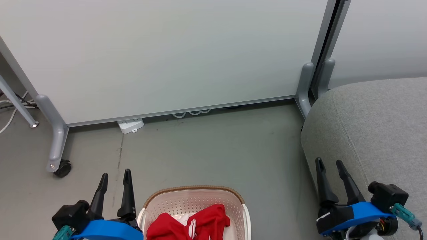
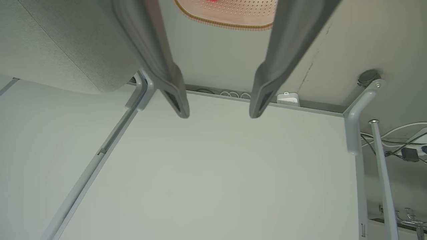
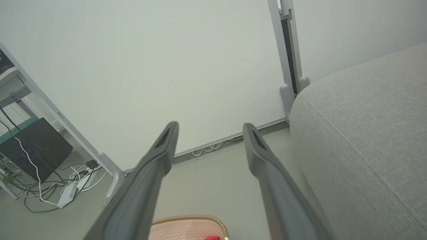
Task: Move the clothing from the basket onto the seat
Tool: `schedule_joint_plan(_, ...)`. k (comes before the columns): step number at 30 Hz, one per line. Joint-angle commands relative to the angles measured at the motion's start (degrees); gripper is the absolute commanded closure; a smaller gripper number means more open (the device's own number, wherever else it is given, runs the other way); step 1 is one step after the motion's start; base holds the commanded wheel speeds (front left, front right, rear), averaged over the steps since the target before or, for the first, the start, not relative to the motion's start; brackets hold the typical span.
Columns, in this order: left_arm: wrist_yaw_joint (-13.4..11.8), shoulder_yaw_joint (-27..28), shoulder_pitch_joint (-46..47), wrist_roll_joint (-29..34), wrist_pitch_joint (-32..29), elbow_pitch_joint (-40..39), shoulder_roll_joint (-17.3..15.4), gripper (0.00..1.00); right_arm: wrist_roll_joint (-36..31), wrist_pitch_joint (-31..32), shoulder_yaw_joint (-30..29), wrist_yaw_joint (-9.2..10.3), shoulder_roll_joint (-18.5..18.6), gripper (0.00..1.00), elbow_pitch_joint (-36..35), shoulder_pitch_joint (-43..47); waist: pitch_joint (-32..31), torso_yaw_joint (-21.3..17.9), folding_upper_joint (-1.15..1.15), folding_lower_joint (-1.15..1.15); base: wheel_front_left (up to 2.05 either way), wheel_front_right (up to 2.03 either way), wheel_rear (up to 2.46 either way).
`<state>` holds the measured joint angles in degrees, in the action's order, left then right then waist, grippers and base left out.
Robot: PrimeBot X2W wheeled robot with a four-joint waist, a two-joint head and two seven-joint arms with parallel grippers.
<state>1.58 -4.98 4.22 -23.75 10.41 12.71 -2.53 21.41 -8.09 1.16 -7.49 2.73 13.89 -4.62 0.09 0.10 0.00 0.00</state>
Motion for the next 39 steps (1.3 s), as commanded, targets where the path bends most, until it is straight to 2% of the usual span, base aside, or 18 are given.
schedule_joint_plan(1,-0.3,-0.1,0.6,1.3,0.5,-0.5,-0.4,0.00,-1.5,-0.4,0.2,0.00,0.2,0.00,-0.6,-0.7,0.0,0.0,0.00,0.00,0.00,0.00,0.00)
schedule_joint_plan(39,-1.8,-1.2,-0.3,15.7,4.9,0.9,-0.5,0.00,-18.8,-3.7,-0.2,0.01,0.2,0.00,0.0,-0.8,-0.3,-0.1,0.00,0.00,0.00,0.00,0.00)
